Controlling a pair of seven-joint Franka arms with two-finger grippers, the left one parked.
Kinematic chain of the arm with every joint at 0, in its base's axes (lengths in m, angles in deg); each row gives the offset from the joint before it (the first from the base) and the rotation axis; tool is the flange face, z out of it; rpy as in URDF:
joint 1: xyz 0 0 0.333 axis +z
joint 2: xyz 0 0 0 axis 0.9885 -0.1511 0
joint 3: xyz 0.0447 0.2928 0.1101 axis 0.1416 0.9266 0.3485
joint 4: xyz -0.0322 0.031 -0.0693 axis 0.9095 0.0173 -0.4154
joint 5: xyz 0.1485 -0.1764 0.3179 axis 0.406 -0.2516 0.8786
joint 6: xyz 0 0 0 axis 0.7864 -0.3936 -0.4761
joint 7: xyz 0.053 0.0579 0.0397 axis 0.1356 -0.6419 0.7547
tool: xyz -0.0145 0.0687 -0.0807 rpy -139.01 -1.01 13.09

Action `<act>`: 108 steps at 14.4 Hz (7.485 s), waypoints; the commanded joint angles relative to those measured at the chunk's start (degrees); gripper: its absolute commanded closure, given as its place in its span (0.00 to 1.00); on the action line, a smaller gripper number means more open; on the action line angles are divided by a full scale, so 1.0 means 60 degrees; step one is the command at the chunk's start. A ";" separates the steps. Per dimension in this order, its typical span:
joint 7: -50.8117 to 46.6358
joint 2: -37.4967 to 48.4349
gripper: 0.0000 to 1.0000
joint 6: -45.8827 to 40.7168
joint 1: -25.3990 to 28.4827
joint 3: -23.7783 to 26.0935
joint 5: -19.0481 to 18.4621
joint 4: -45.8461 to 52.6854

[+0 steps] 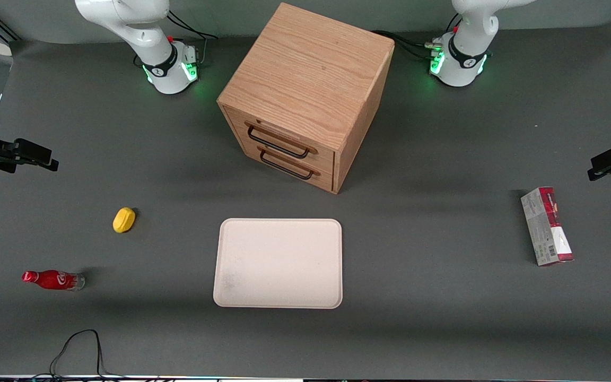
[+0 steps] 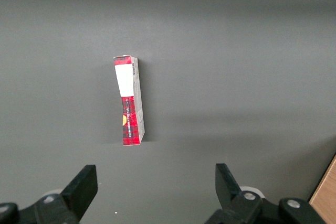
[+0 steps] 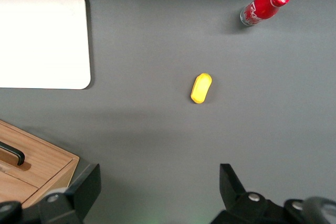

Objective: Place coke bottle on tray

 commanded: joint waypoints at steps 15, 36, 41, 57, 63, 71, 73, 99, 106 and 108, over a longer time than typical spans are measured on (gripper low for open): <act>-0.0639 -0.0367 0.00 -0.0496 -0.0256 -0.0173 -0.0831 0.0774; 0.1998 -0.4965 0.00 -0.0264 -0.2293 -0.0056 -0.0628 0.5169; 0.2028 -0.6065 0.00 0.1083 -0.2263 -0.0041 -0.0175 0.5067; 0.2144 -0.7810 0.01 0.3620 -0.2307 0.0369 -0.0144 0.5154; 0.2423 -0.7839 0.05 0.3679 -0.2395 0.0354 -0.0144 0.5140; 0.2423 -0.7825 0.93 0.3664 -0.2410 0.0340 -0.0159 0.5125; 0.2423 -0.7810 1.00 0.3650 -0.2410 0.0325 -0.0188 0.5125; 0.1866 0.0008 1.00 0.0823 -0.2014 0.0281 -0.0378 -0.0570; 0.1576 0.1229 1.00 0.0882 -0.2000 0.0368 -0.0481 -0.1615; 0.1194 0.0835 1.00 0.0823 -0.1695 0.0383 -0.0467 -0.1132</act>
